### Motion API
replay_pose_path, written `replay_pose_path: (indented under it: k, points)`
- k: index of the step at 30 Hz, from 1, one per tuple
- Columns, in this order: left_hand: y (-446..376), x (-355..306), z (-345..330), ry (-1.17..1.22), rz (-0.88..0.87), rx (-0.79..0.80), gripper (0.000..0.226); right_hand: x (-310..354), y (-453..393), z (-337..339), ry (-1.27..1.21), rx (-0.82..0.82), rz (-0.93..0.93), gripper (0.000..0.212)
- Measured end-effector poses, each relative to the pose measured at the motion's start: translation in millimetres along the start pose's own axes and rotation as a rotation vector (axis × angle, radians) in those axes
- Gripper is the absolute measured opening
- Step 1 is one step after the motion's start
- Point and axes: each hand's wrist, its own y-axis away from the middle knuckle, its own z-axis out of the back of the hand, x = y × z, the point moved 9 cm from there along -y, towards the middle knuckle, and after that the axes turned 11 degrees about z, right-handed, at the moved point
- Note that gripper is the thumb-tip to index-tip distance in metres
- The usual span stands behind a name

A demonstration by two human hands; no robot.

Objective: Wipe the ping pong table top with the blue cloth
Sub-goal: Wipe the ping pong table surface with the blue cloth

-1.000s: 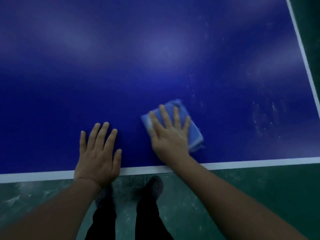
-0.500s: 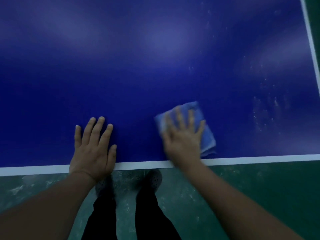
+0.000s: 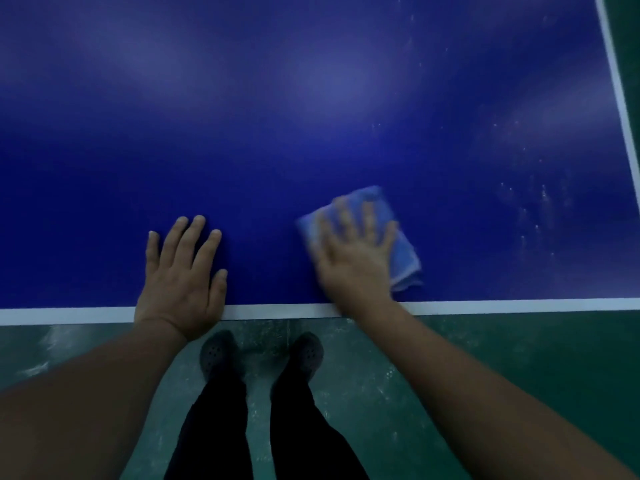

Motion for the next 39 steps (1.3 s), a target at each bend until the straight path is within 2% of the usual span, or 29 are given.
replay_pose_path:
  k: [1,2,3,4,7,9,10,11,15,18,20,23,24,27,29,30,31,34,36,37,38,39]
  points:
    - [-0.4,-0.9,0.2,0.002,-0.005,0.002,0.067,30.0,5.3,-8.4,0.015,0.052,0.232,0.054]
    - [-0.7,-1.3,0.1,0.003,-0.009,0.007,0.067,33.9,7.2,-7.8,0.005,0.076,0.360,0.054]
    - [-1.1,-0.8,-0.3,0.002,-0.007,0.011,0.067,14.1,2.2,-0.9,-0.005,0.061,0.358,0.054]
    - [-1.6,0.0,-0.8,-0.002,0.000,0.014,0.067,-19.1,-6.5,7.7,-0.003,0.025,0.255,0.055]
    - [-2.0,1.1,-3.2,-0.009,0.025,0.037,0.068,-133.2,-23.1,33.5,-0.029,-0.046,-0.225,0.055]
    - [-2.9,0.8,-2.6,0.000,0.039,0.047,0.069,-144.9,-25.1,38.3,-0.055,-0.063,-0.356,0.054]
    - [-3.0,0.5,-1.6,0.012,0.041,0.050,0.069,-129.9,-24.6,35.4,-0.034,-0.063,-0.331,0.054]
    - [-2.8,0.5,-0.1,0.032,0.044,0.048,0.069,-105.4,-22.5,30.4,-0.008,-0.058,-0.240,0.053]
    - [-7.2,0.7,8.9,0.099,0.043,0.023,0.065,-6.9,1.1,5.0,0.092,0.071,0.354,0.052]
    - [-36.2,-5.6,18.5,0.090,-0.015,-0.045,0.059,-6.6,-35.2,6.7,0.088,0.072,0.560,0.050]
    - [-74.6,-12.0,23.9,0.095,-0.023,-0.076,0.060,-15.8,-81.7,11.3,0.098,0.059,0.602,0.050]
    - [-140.9,-20.8,31.1,0.112,0.009,-0.086,0.064,-65.5,-163.7,27.7,0.112,0.082,0.479,0.056]
    - [-159.2,-22.0,32.3,0.101,0.017,-0.079,0.066,-95.1,-191.4,39.1,0.123,0.069,0.369,0.058]
    - [-190.8,-21.2,27.7,0.058,0.045,-0.036,0.070,-204.1,-236.0,77.9,0.024,-0.004,-0.159,0.057]
    - [-195.0,-19.7,24.7,0.052,0.054,-0.032,0.070,-221.1,-232.0,84.6,-0.074,-0.070,-0.375,0.056]
    - [-195.0,-20.6,23.4,0.049,0.045,-0.032,0.070,-203.7,-225.3,81.8,-0.030,-0.094,-0.389,0.055]
    - [-194.4,-21.6,22.5,0.046,0.040,-0.026,0.070,-172.5,-216.2,75.3,0.038,-0.112,-0.325,0.054]
    - [-196.0,-21.7,21.4,0.052,0.052,0.009,0.071,-47.0,-159.2,33.1,0.068,-0.065,0.195,0.050]
    - [-193.9,-21.4,21.6,0.053,0.052,0.023,0.071,-28.4,-139.0,25.8,0.014,0.065,0.438,0.049]
    - [-194.4,-21.8,21.6,0.054,0.052,0.027,0.071,-50.7,-149.9,31.7,0.020,0.072,0.433,0.051]
    - [-195.3,-21.9,21.7,0.054,0.053,0.028,0.071,-87.1,-169.9,42.1,0.049,0.039,0.329,0.055]
    - [-195.9,-21.9,21.8,0.053,0.057,0.031,0.071,-132.4,-191.1,54.7,0.069,0.009,0.150,0.058]
